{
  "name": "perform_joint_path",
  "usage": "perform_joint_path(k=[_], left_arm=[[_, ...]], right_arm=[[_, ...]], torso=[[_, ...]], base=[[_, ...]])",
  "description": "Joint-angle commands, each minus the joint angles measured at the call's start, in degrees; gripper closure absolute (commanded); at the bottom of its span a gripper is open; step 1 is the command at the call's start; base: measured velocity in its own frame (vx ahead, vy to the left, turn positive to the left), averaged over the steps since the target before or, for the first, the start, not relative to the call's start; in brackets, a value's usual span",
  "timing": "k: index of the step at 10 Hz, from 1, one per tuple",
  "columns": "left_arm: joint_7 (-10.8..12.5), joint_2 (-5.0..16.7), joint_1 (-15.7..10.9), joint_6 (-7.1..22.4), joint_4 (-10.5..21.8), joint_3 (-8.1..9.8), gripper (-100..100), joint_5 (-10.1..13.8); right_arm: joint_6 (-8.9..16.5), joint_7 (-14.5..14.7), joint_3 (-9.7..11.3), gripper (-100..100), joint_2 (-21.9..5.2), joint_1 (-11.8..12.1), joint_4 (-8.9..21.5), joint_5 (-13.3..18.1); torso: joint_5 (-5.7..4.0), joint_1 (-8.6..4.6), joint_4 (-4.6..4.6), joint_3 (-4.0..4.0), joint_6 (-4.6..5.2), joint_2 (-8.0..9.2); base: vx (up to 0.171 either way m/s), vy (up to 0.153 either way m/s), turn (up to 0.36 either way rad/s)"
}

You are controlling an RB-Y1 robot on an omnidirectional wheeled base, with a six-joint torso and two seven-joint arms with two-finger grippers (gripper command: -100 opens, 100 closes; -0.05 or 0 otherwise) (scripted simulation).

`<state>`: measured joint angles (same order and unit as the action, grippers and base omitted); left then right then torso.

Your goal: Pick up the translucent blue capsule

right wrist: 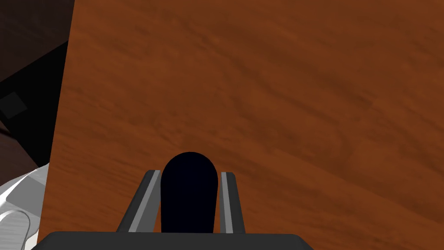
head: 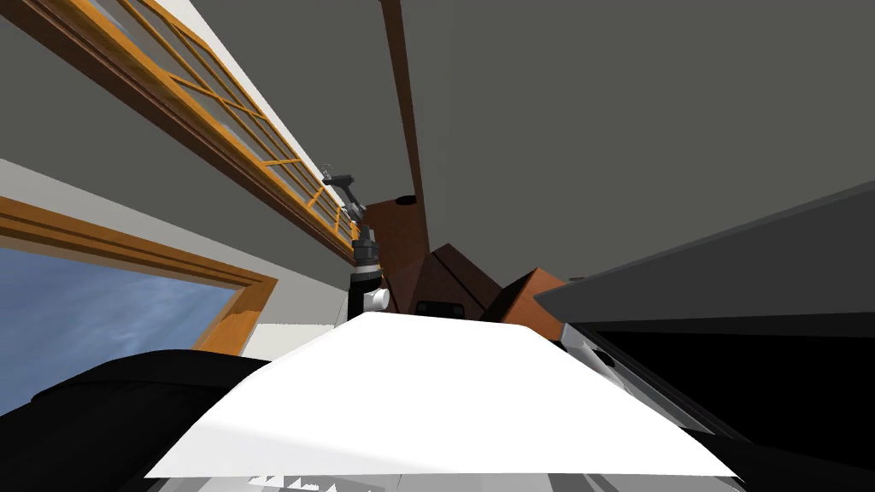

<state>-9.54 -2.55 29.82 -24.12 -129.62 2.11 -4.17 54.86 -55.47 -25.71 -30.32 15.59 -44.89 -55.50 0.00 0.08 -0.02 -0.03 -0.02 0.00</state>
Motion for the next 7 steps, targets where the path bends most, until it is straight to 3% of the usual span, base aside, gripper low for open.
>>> perform_joint_path(k=[1, 3, 4, 5, 7], left_arm=[[0.0, 0.0, 0.0, 0.0, 0.0, 0.00, 0, 0.0], [0.0, 0.0, 0.0, 0.0, 0.0, 0.00, 0, 0.0], [0.0, 0.0, 0.0, 0.0, 0.0, 0.00, 0, 0.0], [0.0, 0.0, 0.0, 0.0, 0.0, 0.00, 0, 0.0], [0.0, 0.0, 0.0, 0.0, 0.0, 0.01, 0, 0.0]], right_arm=[[0.0, 0.0, 0.0, 100, 0.0, 0.0, 0.0, 0.0], [0.0, 0.0, 0.0, 100, 0.0, 0.0, 0.0, 0.0], [0.0, 0.0, 0.0, 0, 0.0, 0.0, 0.0, 0.0], [0.3, 1.4, -0.6, 100, -0.2, 0.7, 0.1, -0.6], [1.3, 4.7, -2.3, 100, -0.3, 2.8, -0.2, -1.9]], torso=[[0.00, 0.00, 0.00, 0.00, 0.00, 0.00], [0.02, -0.04, -0.01, -0.01, 0.03, 0.00], [0.02, -0.04, -0.01, -0.01, 0.03, 0.00], [0.02, -0.04, -0.01, -0.01, 0.03, 0.00], [0.03, 0.00, -0.07, -0.08, 0.15, -0.11]], base=[[0.000, 0.000, 0.000], [0.000, 0.000, 0.000], [0.000, 0.000, 0.000], [0.017, -0.005, -0.117], [0.060, 0.010, -0.195]])
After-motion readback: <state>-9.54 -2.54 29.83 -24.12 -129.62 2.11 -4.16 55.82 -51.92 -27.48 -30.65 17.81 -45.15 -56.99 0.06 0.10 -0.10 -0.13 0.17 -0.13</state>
